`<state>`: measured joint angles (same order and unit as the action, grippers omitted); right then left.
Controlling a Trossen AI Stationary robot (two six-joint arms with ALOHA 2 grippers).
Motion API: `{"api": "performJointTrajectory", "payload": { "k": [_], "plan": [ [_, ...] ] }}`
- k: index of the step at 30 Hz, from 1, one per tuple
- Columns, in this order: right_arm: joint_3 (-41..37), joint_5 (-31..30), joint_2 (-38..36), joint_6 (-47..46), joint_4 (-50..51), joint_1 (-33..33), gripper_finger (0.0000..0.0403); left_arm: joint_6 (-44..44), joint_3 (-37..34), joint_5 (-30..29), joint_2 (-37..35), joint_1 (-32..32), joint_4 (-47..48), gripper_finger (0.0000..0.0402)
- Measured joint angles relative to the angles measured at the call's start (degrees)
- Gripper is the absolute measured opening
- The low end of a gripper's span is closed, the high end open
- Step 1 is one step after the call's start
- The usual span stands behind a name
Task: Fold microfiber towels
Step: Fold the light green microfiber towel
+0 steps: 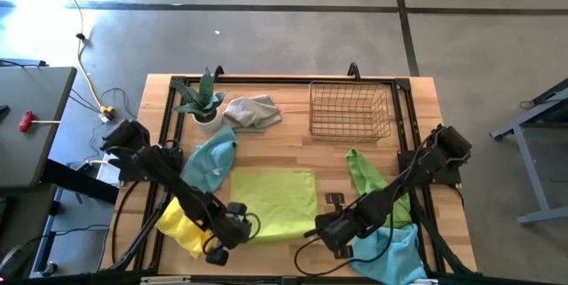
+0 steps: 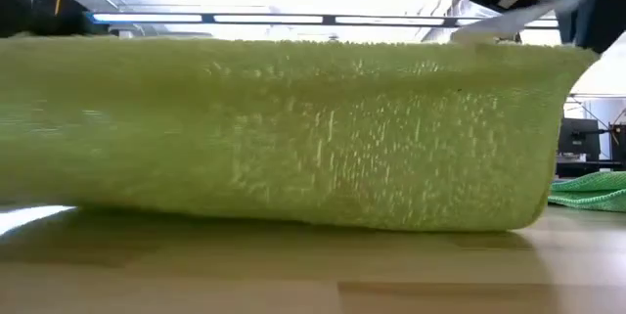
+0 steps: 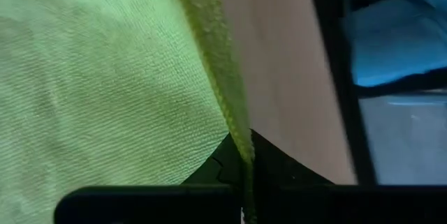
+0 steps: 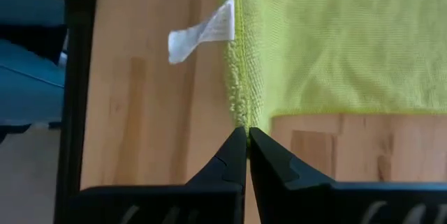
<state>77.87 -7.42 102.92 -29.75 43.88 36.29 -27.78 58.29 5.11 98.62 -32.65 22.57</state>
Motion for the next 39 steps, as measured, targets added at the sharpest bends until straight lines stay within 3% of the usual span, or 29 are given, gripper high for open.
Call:
{"api": "performJointTrajectory", "payload": {
  "k": [8, 19, 24, 29, 39],
  "plan": [
    [0.00, -5.82, 0.13, 4.09, -0.35, -4.22, 0.0000, 1.92, 0.90, -1.80, -0.68, 0.59, 2.00, 0.0000],
    [0.00, -7.47, 0.19, 10.84, 0.84, -12.64, 0.0000, 2.44, 0.83, -10.82, -1.17, 5.24, 21.30, 0.0000],
    [0.02, -7.63, 2.89, 13.10, 0.54, -15.50, 0.0000, 2.49, 0.66, -14.88, -1.17, 6.64, 22.27, 0.0000],
    [0.02, -9.20, 5.78, 17.28, 0.04, -16.57, 0.0000, 2.49, -0.99, -14.61, -0.66, 7.57, 22.42, 0.0000],
    [0.02, -11.68, 6.16, 17.79, 0.56, -20.45, 0.0000, 2.90, -2.26, -18.75, -0.66, 9.97, 23.14, 0.0000]
  ]
}}
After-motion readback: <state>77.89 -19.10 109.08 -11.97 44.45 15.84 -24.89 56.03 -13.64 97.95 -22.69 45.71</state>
